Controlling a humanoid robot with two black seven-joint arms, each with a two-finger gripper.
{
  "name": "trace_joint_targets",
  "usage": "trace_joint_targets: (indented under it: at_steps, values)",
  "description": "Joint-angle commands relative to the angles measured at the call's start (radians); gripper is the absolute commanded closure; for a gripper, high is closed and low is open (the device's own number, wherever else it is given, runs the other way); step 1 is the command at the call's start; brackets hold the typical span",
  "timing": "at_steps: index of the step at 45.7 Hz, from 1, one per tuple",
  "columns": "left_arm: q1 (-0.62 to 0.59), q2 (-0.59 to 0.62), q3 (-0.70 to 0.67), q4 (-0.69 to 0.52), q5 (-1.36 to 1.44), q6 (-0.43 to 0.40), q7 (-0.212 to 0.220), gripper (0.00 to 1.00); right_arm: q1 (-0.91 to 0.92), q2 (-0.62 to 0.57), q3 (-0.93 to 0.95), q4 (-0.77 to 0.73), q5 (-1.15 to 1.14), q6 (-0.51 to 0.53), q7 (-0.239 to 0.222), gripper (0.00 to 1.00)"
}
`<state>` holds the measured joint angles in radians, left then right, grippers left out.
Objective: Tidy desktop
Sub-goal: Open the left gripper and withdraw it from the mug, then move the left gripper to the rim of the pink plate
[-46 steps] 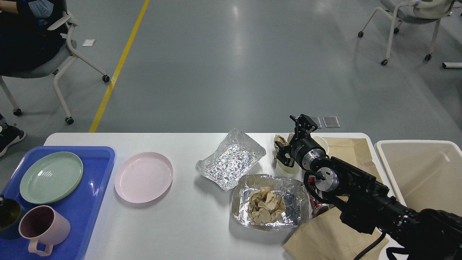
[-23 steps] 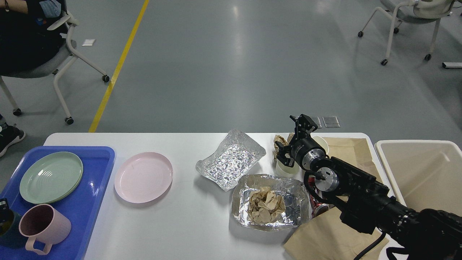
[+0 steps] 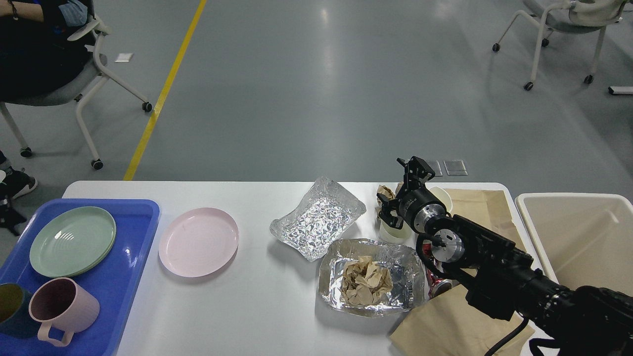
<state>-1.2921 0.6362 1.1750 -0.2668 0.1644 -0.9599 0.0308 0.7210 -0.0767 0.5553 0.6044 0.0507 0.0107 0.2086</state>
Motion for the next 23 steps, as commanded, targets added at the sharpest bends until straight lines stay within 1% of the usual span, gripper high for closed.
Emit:
trace_joint_targets:
  at_steps: [1,4,10,19,23]
  values:
    - [-0.108,-0.085,0.020,0.000,-0.002,0.000,0.000,0.05,0.000,0.000,0.000,0.000,0.000,0.000,0.000,0.00]
    - [-0.137,-0.148,0.021,0.000,-0.002,0.000,0.001,0.05,0.000,0.000,0.000,0.000,0.000,0.000,0.000,0.00]
    - [-0.156,-0.249,0.014,0.000,-0.002,0.000,0.008,0.05,0.000,0.000,0.000,0.000,0.000,0.000,0.000,0.00]
    - [-0.145,-0.386,-0.024,-0.002,-0.003,0.000,0.009,0.05,0.000,0.000,0.000,0.000,0.000,0.000,0.000,0.00]
    - [-0.130,-0.417,-0.031,-0.002,-0.005,0.000,0.009,0.06,0.000,0.000,0.000,0.000,0.000,0.000,0.000,0.00]
